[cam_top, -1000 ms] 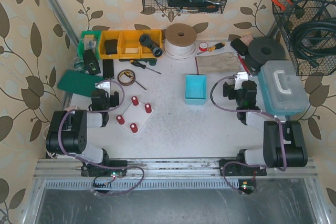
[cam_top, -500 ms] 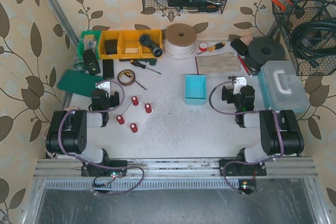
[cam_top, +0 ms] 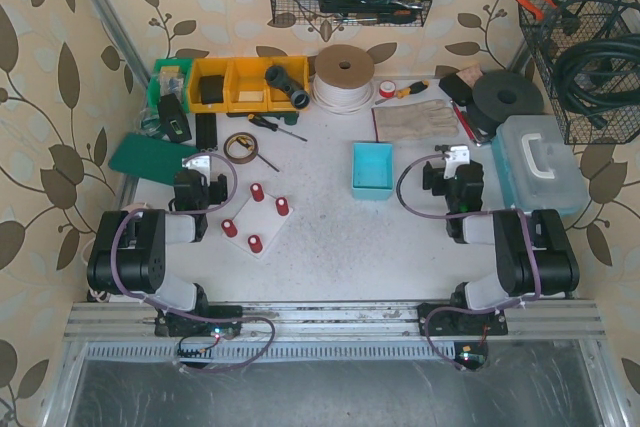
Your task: Install the large spring
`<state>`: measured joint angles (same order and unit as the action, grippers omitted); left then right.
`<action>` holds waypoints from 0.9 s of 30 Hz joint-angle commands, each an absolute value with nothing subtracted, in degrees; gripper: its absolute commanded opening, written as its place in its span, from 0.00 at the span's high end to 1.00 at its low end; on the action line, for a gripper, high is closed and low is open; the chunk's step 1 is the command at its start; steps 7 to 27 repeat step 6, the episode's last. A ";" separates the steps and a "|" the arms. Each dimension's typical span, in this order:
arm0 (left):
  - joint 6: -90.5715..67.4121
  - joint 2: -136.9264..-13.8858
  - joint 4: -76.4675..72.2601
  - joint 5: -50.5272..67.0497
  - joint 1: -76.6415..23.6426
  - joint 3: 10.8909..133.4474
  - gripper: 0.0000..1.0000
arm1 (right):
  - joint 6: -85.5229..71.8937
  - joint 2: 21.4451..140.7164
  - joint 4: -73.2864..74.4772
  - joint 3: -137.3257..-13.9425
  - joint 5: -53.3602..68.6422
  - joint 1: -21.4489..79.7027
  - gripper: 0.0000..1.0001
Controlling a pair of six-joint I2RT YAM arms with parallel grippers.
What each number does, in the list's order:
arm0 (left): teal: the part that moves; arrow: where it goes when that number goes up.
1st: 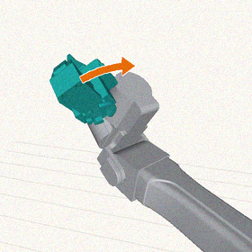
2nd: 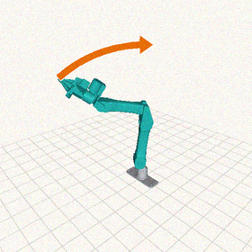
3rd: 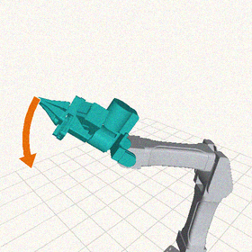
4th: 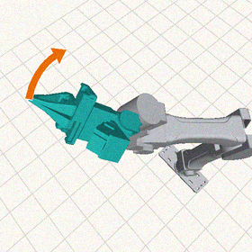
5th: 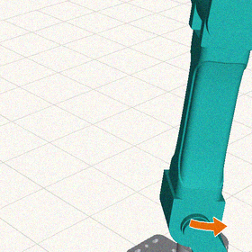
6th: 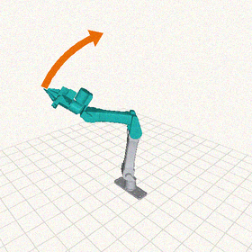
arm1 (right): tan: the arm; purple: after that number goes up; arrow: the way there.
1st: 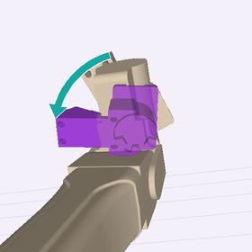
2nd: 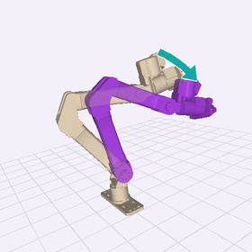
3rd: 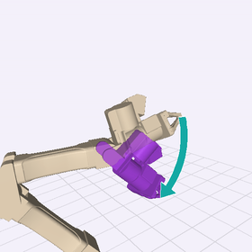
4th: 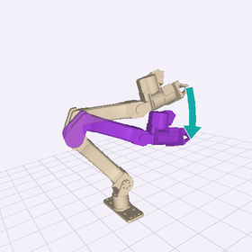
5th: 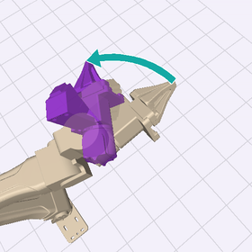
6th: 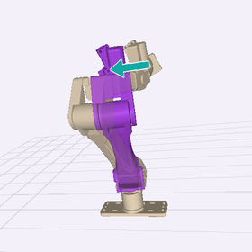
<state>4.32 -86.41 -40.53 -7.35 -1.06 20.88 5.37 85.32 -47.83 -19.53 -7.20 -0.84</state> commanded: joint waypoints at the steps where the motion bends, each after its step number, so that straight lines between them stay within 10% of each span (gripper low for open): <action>1: 4.48 -85.95 -42.90 -6.68 -0.59 22.15 0.13 | 5.01 85.80 -49.29 -20.30 -8.48 -0.29 0.00; 27: 4.57 -85.90 -42.93 -6.73 -0.60 22.06 0.13 | 5.40 85.82 -49.14 -20.43 -9.51 0.34 0.01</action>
